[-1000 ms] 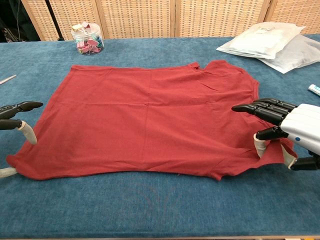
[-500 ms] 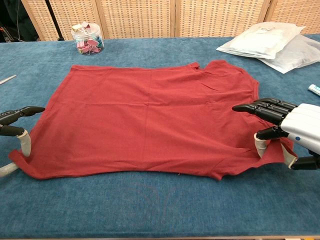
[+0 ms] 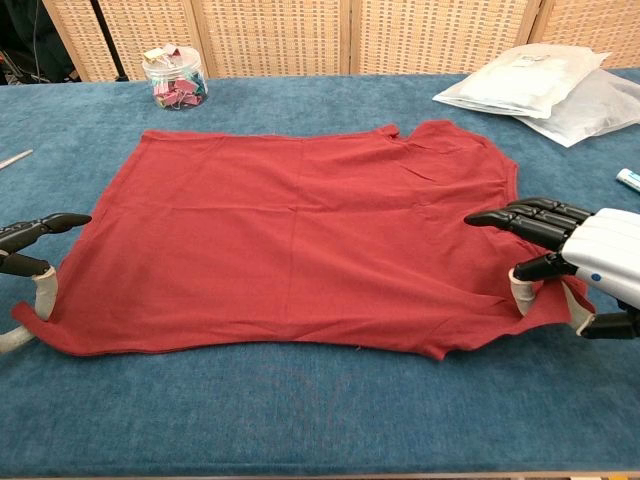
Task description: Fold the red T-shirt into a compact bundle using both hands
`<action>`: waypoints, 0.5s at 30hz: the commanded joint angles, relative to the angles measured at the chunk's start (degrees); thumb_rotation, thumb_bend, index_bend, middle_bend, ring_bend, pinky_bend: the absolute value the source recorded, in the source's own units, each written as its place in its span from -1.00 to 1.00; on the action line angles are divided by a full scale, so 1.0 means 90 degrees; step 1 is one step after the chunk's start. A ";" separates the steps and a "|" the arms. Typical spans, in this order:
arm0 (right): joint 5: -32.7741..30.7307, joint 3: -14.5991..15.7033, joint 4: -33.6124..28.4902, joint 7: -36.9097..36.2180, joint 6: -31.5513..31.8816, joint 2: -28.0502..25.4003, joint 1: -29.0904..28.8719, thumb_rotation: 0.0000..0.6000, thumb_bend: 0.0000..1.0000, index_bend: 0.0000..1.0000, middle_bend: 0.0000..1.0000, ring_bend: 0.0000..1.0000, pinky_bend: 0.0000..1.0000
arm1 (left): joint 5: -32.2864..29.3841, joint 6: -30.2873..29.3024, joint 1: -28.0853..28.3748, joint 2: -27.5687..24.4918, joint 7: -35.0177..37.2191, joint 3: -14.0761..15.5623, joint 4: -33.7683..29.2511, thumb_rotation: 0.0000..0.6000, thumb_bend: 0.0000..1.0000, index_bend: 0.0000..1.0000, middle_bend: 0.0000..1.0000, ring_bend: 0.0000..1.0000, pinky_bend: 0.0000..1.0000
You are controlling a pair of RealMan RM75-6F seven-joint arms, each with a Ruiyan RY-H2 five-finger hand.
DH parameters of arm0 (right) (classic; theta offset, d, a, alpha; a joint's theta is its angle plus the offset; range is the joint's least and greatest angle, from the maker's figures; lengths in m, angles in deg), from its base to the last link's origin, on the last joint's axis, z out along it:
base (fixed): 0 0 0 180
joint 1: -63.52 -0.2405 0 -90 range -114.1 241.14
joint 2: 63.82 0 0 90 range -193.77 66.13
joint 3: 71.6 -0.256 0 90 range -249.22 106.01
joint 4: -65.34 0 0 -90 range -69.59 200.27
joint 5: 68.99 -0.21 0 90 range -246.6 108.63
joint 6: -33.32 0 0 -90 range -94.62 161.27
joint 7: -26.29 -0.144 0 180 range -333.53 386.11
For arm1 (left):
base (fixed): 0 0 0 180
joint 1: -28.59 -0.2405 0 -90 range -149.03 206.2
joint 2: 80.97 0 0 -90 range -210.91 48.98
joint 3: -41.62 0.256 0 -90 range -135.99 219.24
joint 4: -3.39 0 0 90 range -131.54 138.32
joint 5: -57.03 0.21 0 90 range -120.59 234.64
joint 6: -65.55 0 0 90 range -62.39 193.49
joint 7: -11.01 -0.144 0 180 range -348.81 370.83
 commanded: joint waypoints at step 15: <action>0.0581 0.0446 -0.0093 -0.0913 0.0300 -0.0219 -0.0164 1.00 0.76 0.24 -0.88 -1.00 -0.98 | 0.0408 -0.0693 -0.0132 -0.0275 0.0088 0.0267 -0.0153 1.00 0.04 0.44 -1.00 -1.00 -1.00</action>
